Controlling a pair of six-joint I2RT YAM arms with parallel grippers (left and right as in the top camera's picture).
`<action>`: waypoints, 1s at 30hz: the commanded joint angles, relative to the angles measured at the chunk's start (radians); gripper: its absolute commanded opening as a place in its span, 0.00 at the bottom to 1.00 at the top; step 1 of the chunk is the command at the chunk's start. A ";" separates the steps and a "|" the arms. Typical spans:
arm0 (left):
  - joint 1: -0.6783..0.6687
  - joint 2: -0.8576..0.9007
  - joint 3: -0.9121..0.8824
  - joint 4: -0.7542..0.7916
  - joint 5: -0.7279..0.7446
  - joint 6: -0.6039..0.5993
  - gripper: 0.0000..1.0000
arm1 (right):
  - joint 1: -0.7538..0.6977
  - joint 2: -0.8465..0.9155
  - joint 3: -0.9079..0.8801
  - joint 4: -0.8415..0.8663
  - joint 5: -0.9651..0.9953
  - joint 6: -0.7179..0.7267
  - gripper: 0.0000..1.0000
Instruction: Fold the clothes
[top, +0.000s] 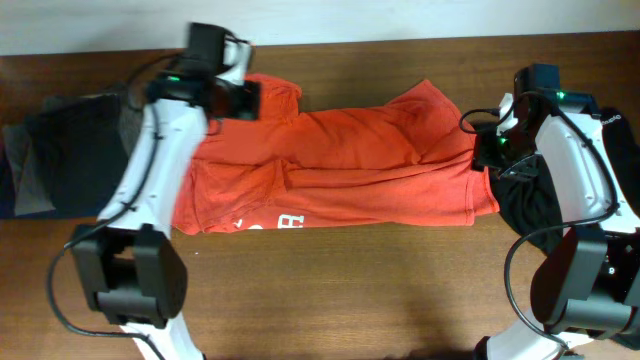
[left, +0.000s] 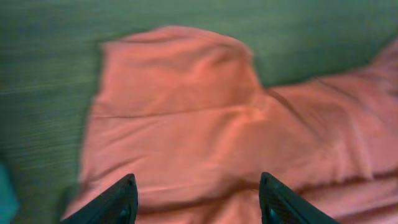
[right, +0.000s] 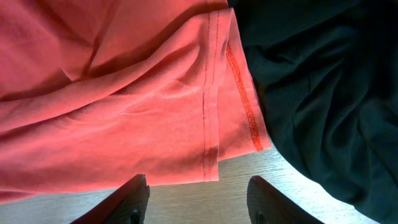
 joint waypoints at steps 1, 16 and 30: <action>0.099 0.060 0.029 0.021 0.125 0.005 0.62 | 0.018 -0.010 0.012 -0.001 -0.006 -0.007 0.56; 0.213 0.529 0.559 -0.073 0.300 0.003 0.66 | 0.043 -0.010 0.012 -0.001 -0.005 -0.010 0.56; 0.211 0.673 0.566 -0.005 0.233 0.004 0.66 | 0.043 -0.010 0.012 0.000 -0.005 -0.010 0.56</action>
